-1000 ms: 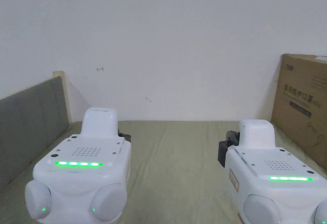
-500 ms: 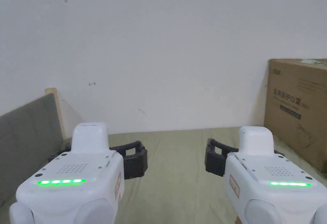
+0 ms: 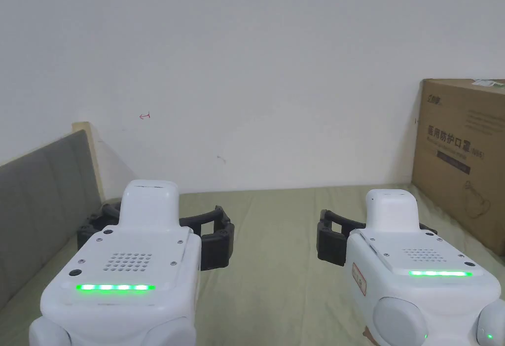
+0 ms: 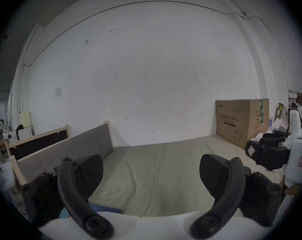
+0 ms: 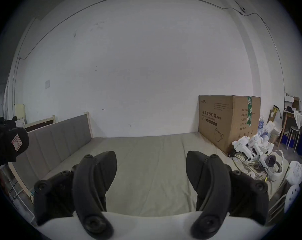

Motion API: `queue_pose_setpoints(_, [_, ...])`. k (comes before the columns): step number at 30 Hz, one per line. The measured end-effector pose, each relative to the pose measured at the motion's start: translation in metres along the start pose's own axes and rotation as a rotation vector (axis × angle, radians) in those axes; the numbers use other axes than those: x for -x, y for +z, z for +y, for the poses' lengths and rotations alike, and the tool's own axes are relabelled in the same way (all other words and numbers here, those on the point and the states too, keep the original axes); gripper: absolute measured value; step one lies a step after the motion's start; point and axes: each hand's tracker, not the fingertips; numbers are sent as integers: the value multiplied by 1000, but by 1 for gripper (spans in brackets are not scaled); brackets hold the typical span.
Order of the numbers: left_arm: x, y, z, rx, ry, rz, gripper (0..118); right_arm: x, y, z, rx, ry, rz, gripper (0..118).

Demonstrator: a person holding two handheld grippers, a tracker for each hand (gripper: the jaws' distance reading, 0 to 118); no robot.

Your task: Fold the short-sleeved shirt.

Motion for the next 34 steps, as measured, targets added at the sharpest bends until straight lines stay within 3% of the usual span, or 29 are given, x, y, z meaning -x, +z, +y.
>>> queue_pose_setpoints(17, [-8, -17, -10, 120, 32, 18, 113, -5, -4, -6, 21, 17, -17, 89])
queue_pose_setpoints(34, [-6, -14, -15, 90, 65, -49, 113, -9, -6, -16, 49, 18, -13, 89])
